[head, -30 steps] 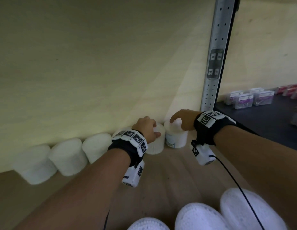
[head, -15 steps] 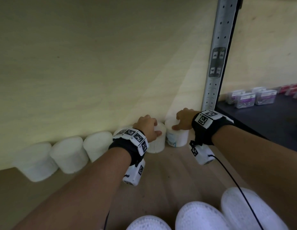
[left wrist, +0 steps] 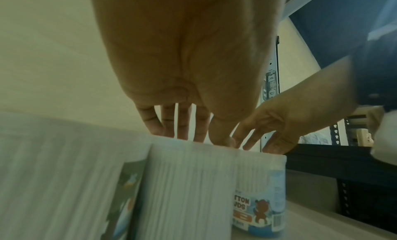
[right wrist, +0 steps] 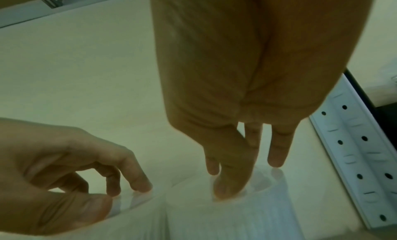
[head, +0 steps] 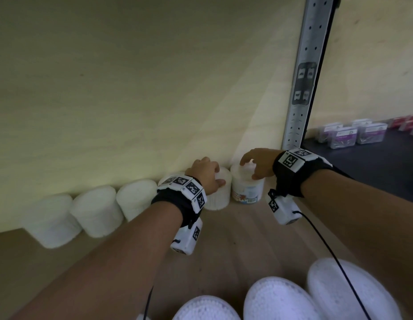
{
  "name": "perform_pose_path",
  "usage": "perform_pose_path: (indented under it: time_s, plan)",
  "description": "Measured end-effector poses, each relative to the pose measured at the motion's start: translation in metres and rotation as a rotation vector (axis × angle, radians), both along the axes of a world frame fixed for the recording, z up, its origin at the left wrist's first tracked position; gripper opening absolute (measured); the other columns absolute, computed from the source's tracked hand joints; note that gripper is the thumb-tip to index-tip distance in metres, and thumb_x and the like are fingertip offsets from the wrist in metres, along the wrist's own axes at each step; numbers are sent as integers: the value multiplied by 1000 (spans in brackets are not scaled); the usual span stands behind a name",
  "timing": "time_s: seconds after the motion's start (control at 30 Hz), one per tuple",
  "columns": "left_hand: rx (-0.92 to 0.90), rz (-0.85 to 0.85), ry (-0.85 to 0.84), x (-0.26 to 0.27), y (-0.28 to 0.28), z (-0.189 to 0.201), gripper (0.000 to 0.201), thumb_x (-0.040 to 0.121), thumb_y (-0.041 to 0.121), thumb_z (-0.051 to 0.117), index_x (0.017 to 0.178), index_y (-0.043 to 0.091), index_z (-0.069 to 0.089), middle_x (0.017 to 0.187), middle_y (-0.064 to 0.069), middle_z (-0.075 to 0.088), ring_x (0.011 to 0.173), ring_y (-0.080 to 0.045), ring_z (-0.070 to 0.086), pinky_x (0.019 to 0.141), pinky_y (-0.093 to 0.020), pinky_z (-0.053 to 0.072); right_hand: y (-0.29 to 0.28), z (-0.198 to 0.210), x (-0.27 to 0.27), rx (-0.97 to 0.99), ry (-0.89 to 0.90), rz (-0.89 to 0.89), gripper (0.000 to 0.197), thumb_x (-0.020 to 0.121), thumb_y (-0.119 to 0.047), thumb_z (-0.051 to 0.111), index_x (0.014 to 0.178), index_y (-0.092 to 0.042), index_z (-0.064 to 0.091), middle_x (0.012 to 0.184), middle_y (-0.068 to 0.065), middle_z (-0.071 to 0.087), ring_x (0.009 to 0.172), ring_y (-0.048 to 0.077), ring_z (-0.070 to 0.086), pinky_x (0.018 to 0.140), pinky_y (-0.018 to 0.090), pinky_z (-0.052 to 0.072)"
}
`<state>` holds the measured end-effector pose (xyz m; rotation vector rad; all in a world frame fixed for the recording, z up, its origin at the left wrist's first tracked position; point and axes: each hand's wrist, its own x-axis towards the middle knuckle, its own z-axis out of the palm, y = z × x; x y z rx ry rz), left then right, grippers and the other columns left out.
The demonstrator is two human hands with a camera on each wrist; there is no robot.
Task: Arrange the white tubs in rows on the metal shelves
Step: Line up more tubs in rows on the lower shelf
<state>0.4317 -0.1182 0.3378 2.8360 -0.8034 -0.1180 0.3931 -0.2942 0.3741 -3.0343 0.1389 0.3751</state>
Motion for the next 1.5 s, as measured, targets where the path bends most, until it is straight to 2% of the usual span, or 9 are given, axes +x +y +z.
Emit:
perform_pose_path:
  time_s: [0.17,0.27,0.37,0.57,0.73,0.9,1.07,1.2,1.5]
  plan:
    - [10,5,8,-1,0,1,48,90,42,56,130,15,50,135,-10,42,127,-30,39,105,-46,38,-1,0,-3,78,-34,-11,51,89,-7,53,138,-21,48,147,7,38,132,24,43,101,30,41]
    - [17,1,9,-2,0,2,48,91,41,55,131,15,49,135,-11,41,127,-31,39,104,-46,39,2,1,0,61,-131,-64,48,90,-29,59,135,-15,48,142,9,45,129,26,46,104,34,40]
    - [22,2,5,-3,0,2,49,91,41,55,131,14,48,136,-11,41,127,-31,39,104,-46,39,7,-3,4,-5,-136,-128,61,91,-50,52,133,-6,50,139,14,48,128,31,46,106,39,41]
    - [37,2,17,-4,-1,4,49,92,41,54,132,15,47,136,-11,40,128,-31,37,105,-47,38,11,-13,7,-52,-77,-165,63,86,-53,59,124,-3,52,129,16,55,120,32,52,97,39,46]
    - [35,2,16,-4,-1,4,49,92,41,54,132,14,47,137,-11,39,128,-32,38,105,-46,39,9,-12,8,-51,-84,-137,60,86,-45,63,127,-2,54,129,14,57,117,30,56,98,37,49]
    - [36,-4,13,-3,-1,3,47,92,41,54,131,14,47,135,-12,40,126,-31,39,104,-45,39,3,-6,8,9,-34,-58,54,85,-20,68,135,-13,49,143,9,42,130,28,45,104,35,40]
    - [33,-2,11,-2,-1,3,46,92,41,54,130,15,48,134,-12,41,126,-32,39,104,-46,39,0,-2,3,28,-37,32,53,84,-2,64,134,-18,55,142,7,46,129,24,48,99,30,42]
    - [27,0,7,-3,-1,2,46,91,41,55,129,15,49,134,-12,41,126,-32,39,104,-47,39,-2,-2,3,26,-37,67,55,83,2,61,134,-19,55,142,6,46,129,23,48,96,28,41]
    - [39,-4,11,-7,-2,5,47,93,39,53,132,14,47,136,-12,40,128,-32,38,105,-45,38,-9,-6,1,8,-32,101,59,82,-2,62,136,-23,52,141,6,48,128,24,49,105,34,41]
